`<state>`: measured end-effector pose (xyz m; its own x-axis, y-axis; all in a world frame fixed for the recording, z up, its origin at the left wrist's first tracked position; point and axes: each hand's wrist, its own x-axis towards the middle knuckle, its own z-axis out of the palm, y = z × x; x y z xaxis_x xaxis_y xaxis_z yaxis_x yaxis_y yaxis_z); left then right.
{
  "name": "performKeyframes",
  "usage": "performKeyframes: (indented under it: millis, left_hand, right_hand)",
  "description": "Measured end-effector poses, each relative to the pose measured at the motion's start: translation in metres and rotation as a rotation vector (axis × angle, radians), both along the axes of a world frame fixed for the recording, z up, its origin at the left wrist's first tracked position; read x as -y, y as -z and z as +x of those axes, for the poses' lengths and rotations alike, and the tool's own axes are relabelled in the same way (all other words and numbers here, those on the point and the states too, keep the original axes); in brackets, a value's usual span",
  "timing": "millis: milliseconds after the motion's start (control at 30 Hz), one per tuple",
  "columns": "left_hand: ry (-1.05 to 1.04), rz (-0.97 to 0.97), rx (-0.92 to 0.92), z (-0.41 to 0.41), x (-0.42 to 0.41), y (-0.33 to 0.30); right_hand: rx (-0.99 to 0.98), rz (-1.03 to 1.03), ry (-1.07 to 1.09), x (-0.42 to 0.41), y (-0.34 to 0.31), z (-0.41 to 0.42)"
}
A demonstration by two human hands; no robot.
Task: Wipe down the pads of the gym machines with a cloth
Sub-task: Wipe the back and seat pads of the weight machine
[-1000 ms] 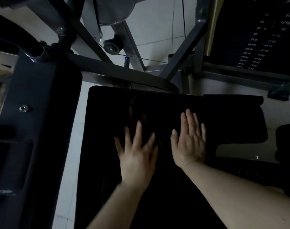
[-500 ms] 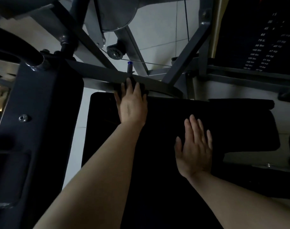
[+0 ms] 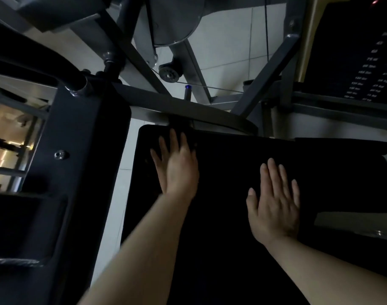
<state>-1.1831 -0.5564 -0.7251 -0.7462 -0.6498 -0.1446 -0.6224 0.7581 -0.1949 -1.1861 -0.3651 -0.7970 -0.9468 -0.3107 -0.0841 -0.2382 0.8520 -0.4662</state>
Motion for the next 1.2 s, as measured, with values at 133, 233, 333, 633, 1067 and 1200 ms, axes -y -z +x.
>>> performKeyframes:
  millis: [133, 233, 333, 633, 1067, 1200]
  left_hand:
    - [0.001, 0.004, -0.052, -0.053, 0.049, -0.008]
    - [0.016, -0.126, -0.052, -0.007, 0.036, 0.001]
    - [0.004, -0.093, -0.116, 0.081, -0.013, 0.006]
    - [-0.088, -0.077, 0.008, 0.039, 0.017, -0.001]
    - [-0.048, -0.053, -0.097, 0.132, -0.032, 0.010]
    - [-0.036, -0.090, -0.066, 0.098, -0.008, 0.008]
  right_hand:
    - [-0.006, -0.020, 0.010, 0.000, 0.002, -0.001]
    - [-0.014, -0.034, 0.029, 0.002, 0.001, -0.001]
    - [-0.003, -0.031, 0.036, 0.002, 0.000, 0.000]
    - [0.000, -0.032, 0.038, 0.002, 0.000, 0.000]
    - [0.017, 0.002, 0.017, 0.001, -0.003, 0.001]
    - [0.002, -0.004, 0.025, 0.002, -0.002, 0.001]
